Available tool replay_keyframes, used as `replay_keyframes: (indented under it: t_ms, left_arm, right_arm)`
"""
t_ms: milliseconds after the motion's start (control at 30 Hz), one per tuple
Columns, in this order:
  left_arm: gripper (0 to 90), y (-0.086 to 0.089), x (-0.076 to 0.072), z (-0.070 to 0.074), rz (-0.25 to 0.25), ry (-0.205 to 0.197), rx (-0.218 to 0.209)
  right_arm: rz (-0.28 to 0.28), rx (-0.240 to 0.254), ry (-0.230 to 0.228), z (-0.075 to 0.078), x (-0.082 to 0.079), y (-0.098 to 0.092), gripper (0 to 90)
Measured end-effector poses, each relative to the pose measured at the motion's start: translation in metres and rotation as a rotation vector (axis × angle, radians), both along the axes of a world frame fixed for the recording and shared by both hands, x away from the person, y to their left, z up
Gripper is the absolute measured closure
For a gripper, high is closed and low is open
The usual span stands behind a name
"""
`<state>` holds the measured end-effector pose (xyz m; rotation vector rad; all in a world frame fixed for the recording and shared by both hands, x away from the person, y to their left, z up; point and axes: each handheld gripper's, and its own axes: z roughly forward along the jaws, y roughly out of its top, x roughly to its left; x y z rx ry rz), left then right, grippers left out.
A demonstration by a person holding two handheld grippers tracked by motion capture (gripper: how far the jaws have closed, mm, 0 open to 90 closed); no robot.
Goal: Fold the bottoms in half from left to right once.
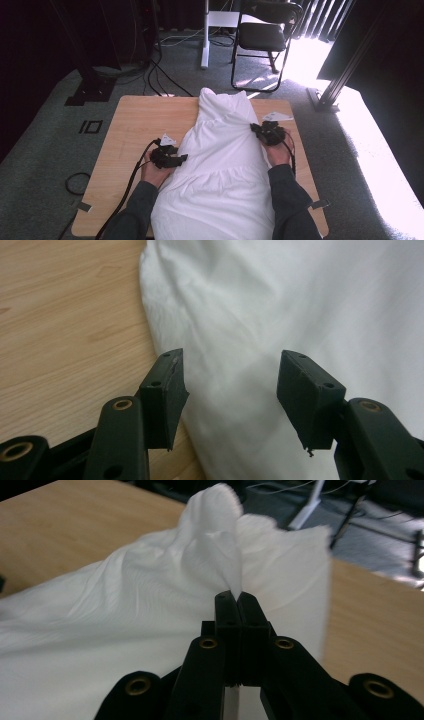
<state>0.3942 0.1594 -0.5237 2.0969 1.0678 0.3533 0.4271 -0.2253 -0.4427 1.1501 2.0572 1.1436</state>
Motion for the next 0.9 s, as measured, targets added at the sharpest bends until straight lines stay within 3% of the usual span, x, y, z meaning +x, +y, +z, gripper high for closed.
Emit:
replay_keyframes:
  t_ms: [67, 133, 200, 333, 467, 533, 600, 633, 667, 700, 767, 900]
  left_arm:
    - [45.8, -0.003, 0.000, -0.004, -0.007, 0.010, 0.020]
    - [45.7, -0.006, 0.000, -0.008, -0.018, 0.022, 0.038]
    - [45.7, -0.010, 0.000, -0.012, -0.022, 0.031, 0.041]
    - [45.7, -0.013, 0.001, -0.016, -0.023, 0.039, 0.038]
    - [45.8, -0.012, 0.005, -0.011, -0.010, 0.023, 0.013]
    - [45.6, -0.013, 0.008, -0.008, -0.006, 0.018, 0.008]
    - [45.1, -0.017, 0.011, -0.007, -0.014, 0.017, 0.019]
    - [45.0, -0.017, 0.011, -0.007, -0.014, 0.017, 0.019]
    - [45.0, -0.023, 0.015, -0.007, -0.021, 0.009, 0.031]
    - [44.9, -0.025, 0.016, -0.007, -0.022, 0.010, 0.029]
    - [44.9, -0.032, 0.020, -0.009, -0.030, 0.013, 0.044]
    - [45.0, -0.045, 0.027, -0.015, -0.040, 0.027, 0.084]
  right_arm:
    - [-0.043, -0.027, 0.000, 0.002, 0.002, -0.014, 89.7]
    - [-0.086, -0.051, 0.035, -0.008, 0.010, -0.028, 89.7]
    - [-0.118, -0.053, 0.090, -0.026, 0.019, -0.040, 89.5]
    - [-0.145, -0.105, 0.200, -0.066, 0.032, -0.046, 87.6]
    - [-0.172, -0.068, 0.269, -0.092, 0.039, -0.049, 86.0]
    - [-0.184, -0.033, 0.276, -0.096, 0.039, -0.049, 81.3]
    - [-0.183, 0.015, 0.273, -0.094, 0.037, -0.049, 67.4]
    - [-0.183, 0.015, 0.273, -0.094, 0.037, -0.049, 67.4]
    - [-0.171, 0.046, 0.281, -0.093, 0.036, -0.049, 64.6]
    - [-0.165, 0.025, 0.279, -0.092, 0.033, -0.046, 60.3]
    - [-0.148, 0.046, 0.287, -0.093, 0.029, -0.046, 57.7]
    - [-0.154, 0.040, 0.294, -0.093, 0.020, -0.043, 51.2]
